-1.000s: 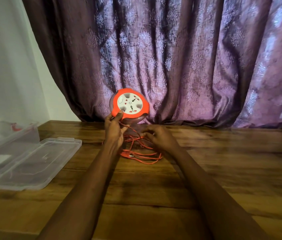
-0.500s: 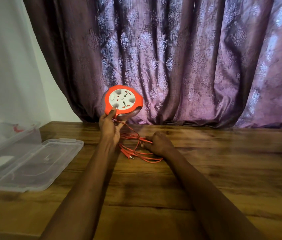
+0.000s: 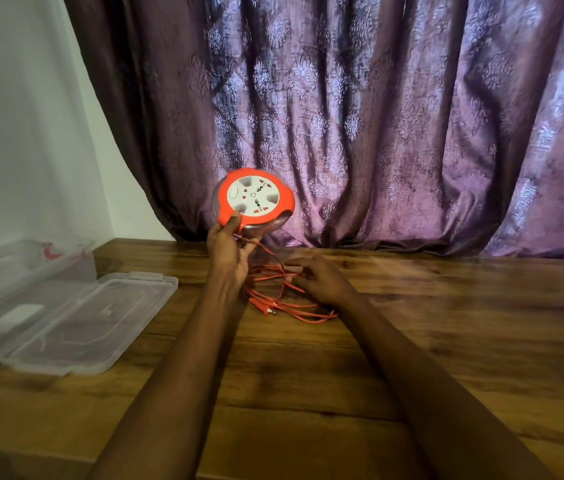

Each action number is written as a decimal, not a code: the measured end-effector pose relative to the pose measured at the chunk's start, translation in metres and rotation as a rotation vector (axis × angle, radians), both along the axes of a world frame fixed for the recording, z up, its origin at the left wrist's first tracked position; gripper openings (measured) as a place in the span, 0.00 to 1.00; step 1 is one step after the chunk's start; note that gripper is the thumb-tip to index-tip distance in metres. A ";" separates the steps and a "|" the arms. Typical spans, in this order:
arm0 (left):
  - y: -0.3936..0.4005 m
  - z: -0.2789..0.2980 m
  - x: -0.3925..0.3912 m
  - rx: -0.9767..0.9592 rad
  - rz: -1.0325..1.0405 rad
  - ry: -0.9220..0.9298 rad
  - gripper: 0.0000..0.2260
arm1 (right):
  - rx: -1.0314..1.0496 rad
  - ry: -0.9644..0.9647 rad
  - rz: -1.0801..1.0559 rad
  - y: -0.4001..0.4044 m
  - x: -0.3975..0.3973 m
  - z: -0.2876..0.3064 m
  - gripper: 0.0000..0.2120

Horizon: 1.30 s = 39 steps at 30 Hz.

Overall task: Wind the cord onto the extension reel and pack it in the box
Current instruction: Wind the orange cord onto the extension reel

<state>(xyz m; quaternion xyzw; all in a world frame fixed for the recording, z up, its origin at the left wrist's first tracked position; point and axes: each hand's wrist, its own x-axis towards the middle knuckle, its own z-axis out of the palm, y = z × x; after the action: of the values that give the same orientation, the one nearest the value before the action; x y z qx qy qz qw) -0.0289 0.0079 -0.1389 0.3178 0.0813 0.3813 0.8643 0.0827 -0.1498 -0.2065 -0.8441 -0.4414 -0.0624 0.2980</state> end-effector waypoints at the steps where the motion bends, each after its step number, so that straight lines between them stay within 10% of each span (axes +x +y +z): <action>1: 0.000 0.000 0.000 0.002 0.000 0.001 0.20 | 0.005 -0.012 0.028 0.003 -0.002 0.001 0.18; 10: 0.001 -0.005 0.002 0.098 0.040 0.090 0.20 | 0.583 0.253 -0.066 0.008 -0.002 0.003 0.06; 14: -0.003 -0.007 0.003 0.129 0.079 0.140 0.21 | 0.664 0.171 -0.023 -0.003 -0.003 0.016 0.08; 18: 0.000 -0.009 0.003 0.123 0.069 0.142 0.20 | 0.541 0.529 0.089 -0.017 0.004 0.026 0.19; 25: 0.003 -0.012 0.004 0.109 0.073 0.154 0.20 | 0.152 -0.075 -0.133 -0.049 0.014 0.027 0.14; 31: -0.001 -0.016 0.005 0.133 -0.012 0.152 0.19 | 0.583 0.555 -0.027 -0.053 0.016 0.019 0.12; 39: -0.011 -0.017 0.008 0.307 -0.053 0.195 0.21 | 0.351 -0.408 -0.025 -0.049 0.003 0.047 0.18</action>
<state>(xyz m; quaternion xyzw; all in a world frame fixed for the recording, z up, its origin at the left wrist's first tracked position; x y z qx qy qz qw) -0.0210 -0.0034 -0.1562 0.4837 0.0969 0.3336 0.8034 0.0859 -0.1987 -0.1595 -0.7549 -0.4644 -0.3105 0.3437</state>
